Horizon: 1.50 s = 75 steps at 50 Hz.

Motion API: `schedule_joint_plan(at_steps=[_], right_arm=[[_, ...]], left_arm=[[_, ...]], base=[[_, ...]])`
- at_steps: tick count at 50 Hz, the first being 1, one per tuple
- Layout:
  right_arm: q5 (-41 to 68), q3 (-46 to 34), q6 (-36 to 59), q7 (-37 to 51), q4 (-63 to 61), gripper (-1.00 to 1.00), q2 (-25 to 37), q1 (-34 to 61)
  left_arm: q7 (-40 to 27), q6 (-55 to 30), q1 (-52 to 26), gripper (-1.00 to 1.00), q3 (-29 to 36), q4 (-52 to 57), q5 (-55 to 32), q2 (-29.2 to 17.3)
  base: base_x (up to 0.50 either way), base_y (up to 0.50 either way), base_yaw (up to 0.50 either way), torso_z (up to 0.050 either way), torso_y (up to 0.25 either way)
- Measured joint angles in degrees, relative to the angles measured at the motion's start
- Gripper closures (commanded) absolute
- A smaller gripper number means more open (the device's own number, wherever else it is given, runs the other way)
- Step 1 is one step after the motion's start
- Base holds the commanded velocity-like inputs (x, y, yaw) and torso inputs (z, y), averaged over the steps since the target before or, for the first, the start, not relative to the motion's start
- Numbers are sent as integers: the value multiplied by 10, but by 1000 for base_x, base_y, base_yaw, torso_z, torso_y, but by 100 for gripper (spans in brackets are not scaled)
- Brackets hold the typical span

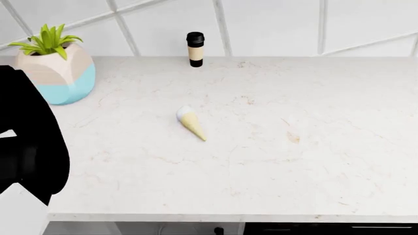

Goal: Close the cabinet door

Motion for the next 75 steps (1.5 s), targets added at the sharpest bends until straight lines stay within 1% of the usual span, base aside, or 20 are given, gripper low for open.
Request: schedule_joint_plan(at_steps=[14,26,39,58,67,75], right_arm=[[-3,4,-11,-3,-3,-100,11,-14],[-7,7,-20,-6,-5,-100,18,-27],[-7,8,-27,-6,-6,-100,23,-32],[-4,15,-37,-8,-9,-100,37,-45],[-5,23,-45,-11,-11,-100,48,-59],[-5,31,-53,-14,-14,-100,60,-73]], left_arm=[[25,15,-5,-100,17,-38,31,16],[15,12,-13,-100,52,-65,72,24],[54,22,-24,-100,63,-124,80,33],[71,56,-39,-100,88,-176,102,46],[85,92,-62,-100,122,-242,104,51],[94,137,-97,-100,181,-323,86,52]], base=[[0,0,0,0,0],[0,0,0,0,0],[0,0,0,0,0],[0,0,0,0,0],[1,0,-1,0,0],[1,-3,-7,0,0]])
